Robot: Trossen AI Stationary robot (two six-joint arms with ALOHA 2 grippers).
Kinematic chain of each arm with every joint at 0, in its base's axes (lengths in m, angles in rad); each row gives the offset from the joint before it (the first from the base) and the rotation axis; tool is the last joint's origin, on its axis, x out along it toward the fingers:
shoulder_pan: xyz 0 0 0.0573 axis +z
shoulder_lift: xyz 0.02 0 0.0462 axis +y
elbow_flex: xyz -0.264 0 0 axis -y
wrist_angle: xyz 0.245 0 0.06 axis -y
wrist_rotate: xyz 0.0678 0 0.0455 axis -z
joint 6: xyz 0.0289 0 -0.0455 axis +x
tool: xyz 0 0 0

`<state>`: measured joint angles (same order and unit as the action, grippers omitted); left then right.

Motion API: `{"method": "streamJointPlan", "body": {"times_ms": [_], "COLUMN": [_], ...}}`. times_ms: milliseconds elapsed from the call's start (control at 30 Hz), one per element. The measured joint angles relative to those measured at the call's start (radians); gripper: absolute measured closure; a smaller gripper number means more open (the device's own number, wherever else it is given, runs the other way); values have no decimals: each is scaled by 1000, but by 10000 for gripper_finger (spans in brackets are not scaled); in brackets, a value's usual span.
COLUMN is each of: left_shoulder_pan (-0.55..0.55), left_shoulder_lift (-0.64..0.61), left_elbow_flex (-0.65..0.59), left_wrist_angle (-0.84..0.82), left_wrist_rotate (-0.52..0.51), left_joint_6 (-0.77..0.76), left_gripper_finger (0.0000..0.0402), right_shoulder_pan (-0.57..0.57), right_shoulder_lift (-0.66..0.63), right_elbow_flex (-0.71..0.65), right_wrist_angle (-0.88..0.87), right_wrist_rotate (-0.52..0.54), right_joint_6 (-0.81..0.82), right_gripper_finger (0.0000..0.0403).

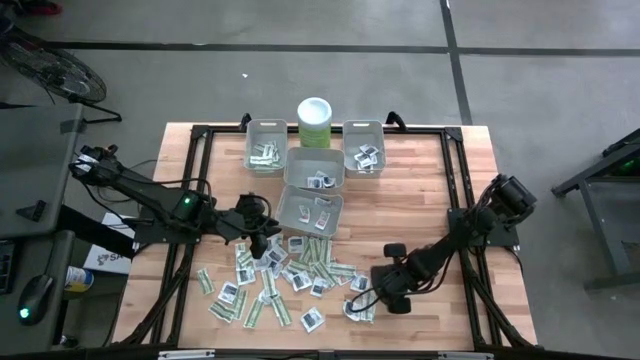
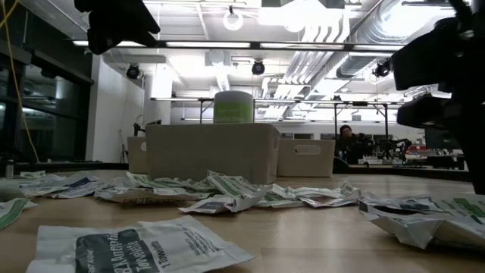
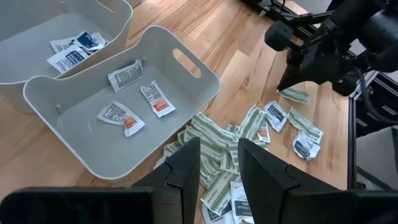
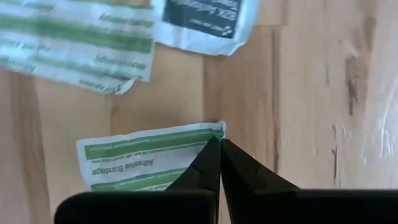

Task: Pick & Place First Aid Supplies
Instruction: Put the bandage pack into the left bin

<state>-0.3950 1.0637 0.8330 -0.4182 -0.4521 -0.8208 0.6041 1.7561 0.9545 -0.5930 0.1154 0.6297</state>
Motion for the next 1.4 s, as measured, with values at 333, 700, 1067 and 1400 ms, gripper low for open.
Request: {"method": "streamJointPlan", "body": {"times_ms": [333,700,1067,1400], "left_shoulder_pan": [0,2,2,3], "left_shoulder_lift": [0,0,0,0], "left_elbow_flex": [0,0,0,0], "left_wrist_angle": [3,46,315,455], "left_wrist_rotate": [16,-27,-138,-199], "left_joint_6": [0,8,339,559], "left_gripper_finger": [293,293,293,293], "right_shoulder_pan": [0,-18,-136,-257], "right_shoulder_lift": [-19,-22,-23,-23], "right_elbow_flex": [162,428,602,649], "right_wrist_angle": [-220,-386,-250,80], "right_wrist_rotate": [232,654,956,980], "right_joint_6": [147,204,-18,-366], "right_gripper_finger": [403,403,403,403]}}
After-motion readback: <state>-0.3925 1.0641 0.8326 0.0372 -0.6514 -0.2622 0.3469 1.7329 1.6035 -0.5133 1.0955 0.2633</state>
